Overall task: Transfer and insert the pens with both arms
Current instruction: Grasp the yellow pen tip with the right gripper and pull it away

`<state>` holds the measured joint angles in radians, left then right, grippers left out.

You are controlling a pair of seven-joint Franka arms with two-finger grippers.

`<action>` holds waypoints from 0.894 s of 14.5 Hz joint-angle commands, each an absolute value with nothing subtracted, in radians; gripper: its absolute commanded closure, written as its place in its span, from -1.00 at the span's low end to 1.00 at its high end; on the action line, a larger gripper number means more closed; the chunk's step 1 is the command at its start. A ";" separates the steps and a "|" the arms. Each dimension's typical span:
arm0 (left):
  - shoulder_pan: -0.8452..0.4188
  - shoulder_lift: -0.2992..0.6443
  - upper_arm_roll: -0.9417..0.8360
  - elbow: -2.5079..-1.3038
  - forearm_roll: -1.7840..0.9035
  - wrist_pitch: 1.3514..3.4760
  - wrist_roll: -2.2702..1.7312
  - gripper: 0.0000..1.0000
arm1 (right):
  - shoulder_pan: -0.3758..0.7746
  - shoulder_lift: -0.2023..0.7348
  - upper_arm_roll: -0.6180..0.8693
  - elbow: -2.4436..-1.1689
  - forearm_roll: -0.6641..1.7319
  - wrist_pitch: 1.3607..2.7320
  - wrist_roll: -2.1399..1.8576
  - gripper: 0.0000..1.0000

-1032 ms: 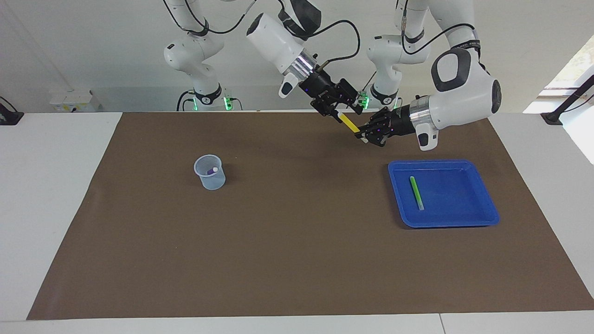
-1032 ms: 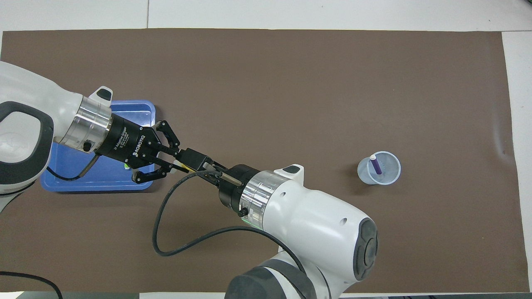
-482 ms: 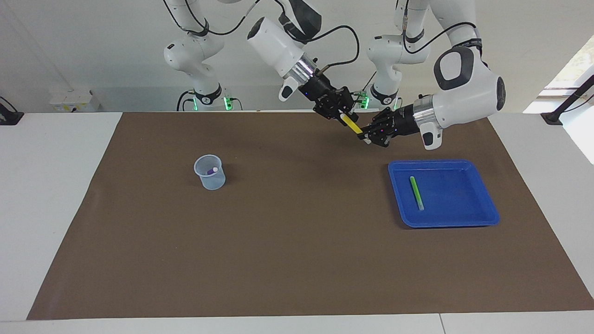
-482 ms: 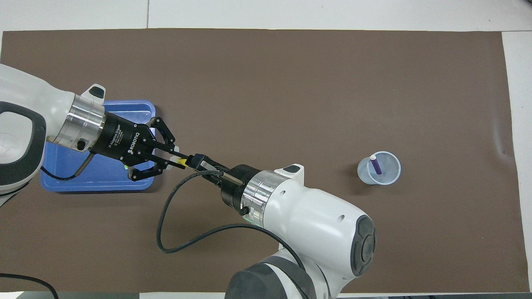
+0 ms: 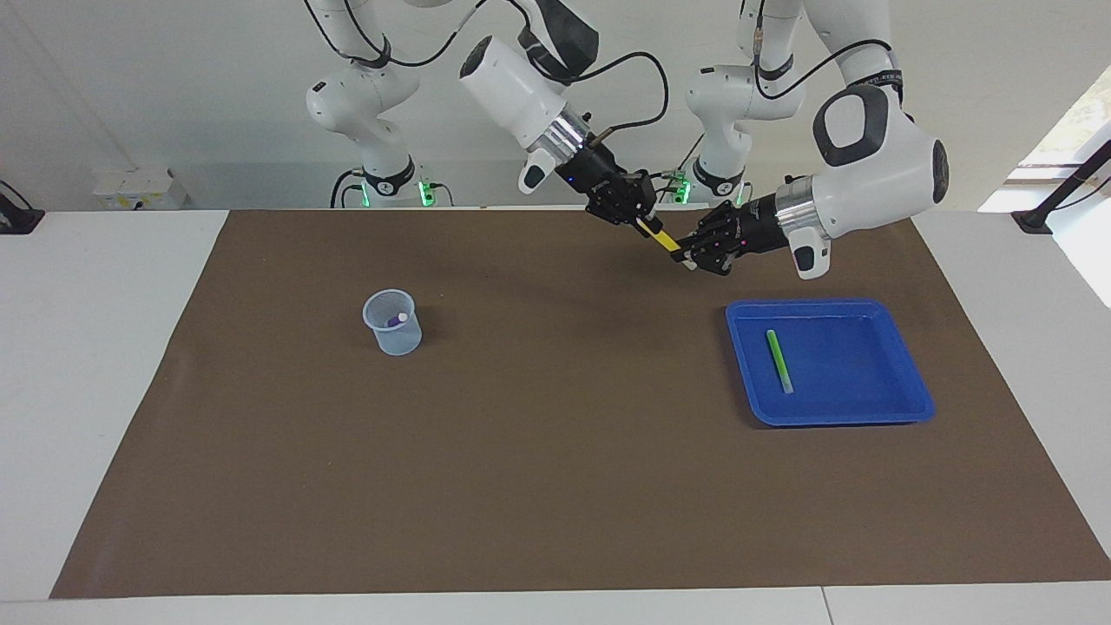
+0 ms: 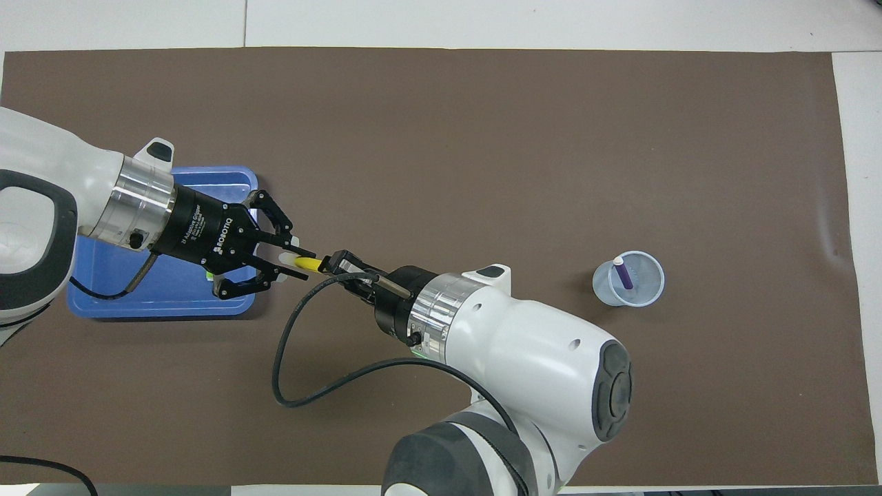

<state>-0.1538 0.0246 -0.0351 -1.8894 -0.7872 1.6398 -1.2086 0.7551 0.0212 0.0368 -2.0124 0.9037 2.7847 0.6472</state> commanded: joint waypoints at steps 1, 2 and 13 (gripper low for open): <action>-0.166 -0.014 -0.031 -1.925 -0.799 1.664 -1.223 -1.00 | 0.692 0.017 0.035 -1.993 0.894 2.696 0.595 1.00; -0.164 -0.014 -0.029 -1.922 -0.799 1.667 -1.223 -1.00 | 0.654 0.011 0.034 -1.990 0.859 2.636 0.574 1.00; -0.158 -0.003 -0.029 -1.928 -0.392 1.765 -0.453 -1.00 | 0.198 -0.070 0.031 -1.870 0.128 1.784 0.068 1.00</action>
<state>-0.1526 0.0112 -0.0347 -1.8974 -0.4700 1.7134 -0.6209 0.2318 -0.0663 0.0154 -1.8649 0.1917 1.8167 0.1652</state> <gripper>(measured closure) 0.000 0.811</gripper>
